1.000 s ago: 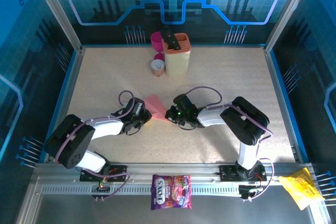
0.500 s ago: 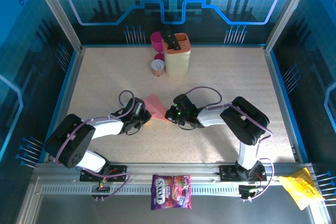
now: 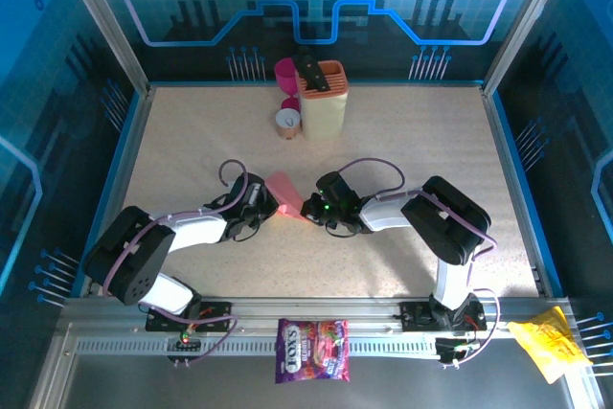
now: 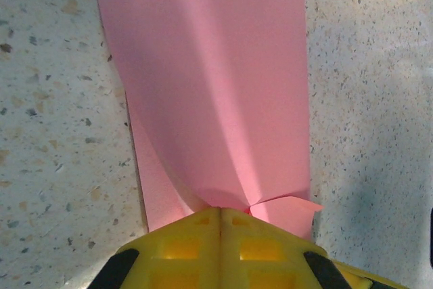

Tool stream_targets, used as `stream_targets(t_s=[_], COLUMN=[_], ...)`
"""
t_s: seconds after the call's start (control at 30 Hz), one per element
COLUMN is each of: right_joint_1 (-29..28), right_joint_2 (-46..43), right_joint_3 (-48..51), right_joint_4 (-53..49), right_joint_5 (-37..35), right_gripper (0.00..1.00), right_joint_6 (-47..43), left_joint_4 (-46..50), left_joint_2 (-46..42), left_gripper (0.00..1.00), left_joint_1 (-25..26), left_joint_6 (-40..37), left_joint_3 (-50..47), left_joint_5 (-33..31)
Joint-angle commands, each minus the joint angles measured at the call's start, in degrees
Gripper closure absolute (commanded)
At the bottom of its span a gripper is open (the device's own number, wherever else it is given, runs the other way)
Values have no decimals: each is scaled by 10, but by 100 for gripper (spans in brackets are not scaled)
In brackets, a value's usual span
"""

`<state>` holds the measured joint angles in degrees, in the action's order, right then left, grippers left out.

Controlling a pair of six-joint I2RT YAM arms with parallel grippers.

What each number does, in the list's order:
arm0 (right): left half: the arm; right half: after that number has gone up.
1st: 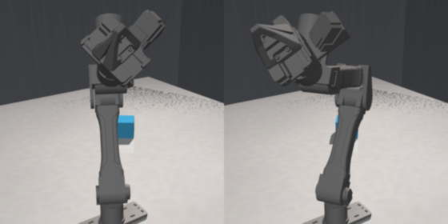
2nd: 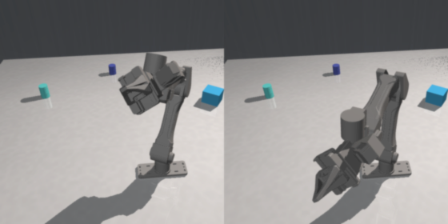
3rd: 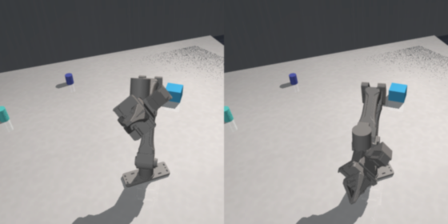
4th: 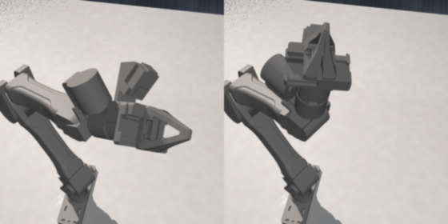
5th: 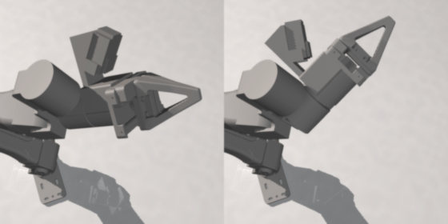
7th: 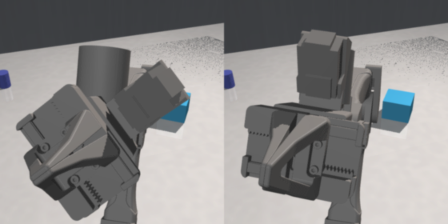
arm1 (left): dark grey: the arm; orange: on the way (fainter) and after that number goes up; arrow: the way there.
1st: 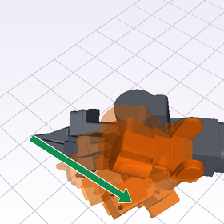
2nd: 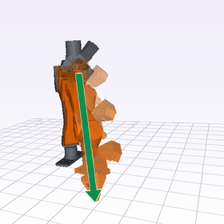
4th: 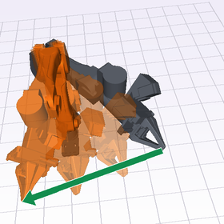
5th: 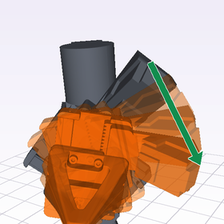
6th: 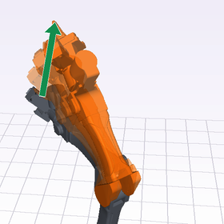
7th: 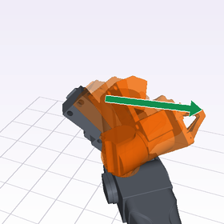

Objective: Fold a paper plane with a square sheet of paper (pick it up from the middle)

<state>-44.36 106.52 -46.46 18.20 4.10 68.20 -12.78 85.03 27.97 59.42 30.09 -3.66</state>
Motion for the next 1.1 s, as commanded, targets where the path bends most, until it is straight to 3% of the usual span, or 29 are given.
stream_targets(t_s=[0.0, 0.33, 0.57, 0.73, 1.0, 1.07], right_joint_1=[-10, 2, 6, 4, 7, 19], right_joint_2=[62, 20, -52, -90, -110, -111], right_joint_3=[40, 12, -9, -20, -20, -17], right_joint_4=[-149, -174, -180, -201, -217, -211], right_joint_5=[-21, -9, -16, -36, -54, -41], right_gripper=[100, 100, 77, 70, 73, 76], right_joint_6=[-7, -63, -165, -246, -320, -325], left_joint_4=[-7, 5, 21, 35, 64, 74], left_joint_2=[-21, -71, -84, -88, -92, -97], left_gripper=[100, 100, 100, 100, 100, 92], left_joint_1=[-1, 0, 1, 1, 2, 9], left_joint_6=[-16, -5, -5, -5, 1, 6], left_joint_3=[1, -36, -38, -30, -18, -19], left_joint_5=[1, 1, 6, 11, 31, 32])
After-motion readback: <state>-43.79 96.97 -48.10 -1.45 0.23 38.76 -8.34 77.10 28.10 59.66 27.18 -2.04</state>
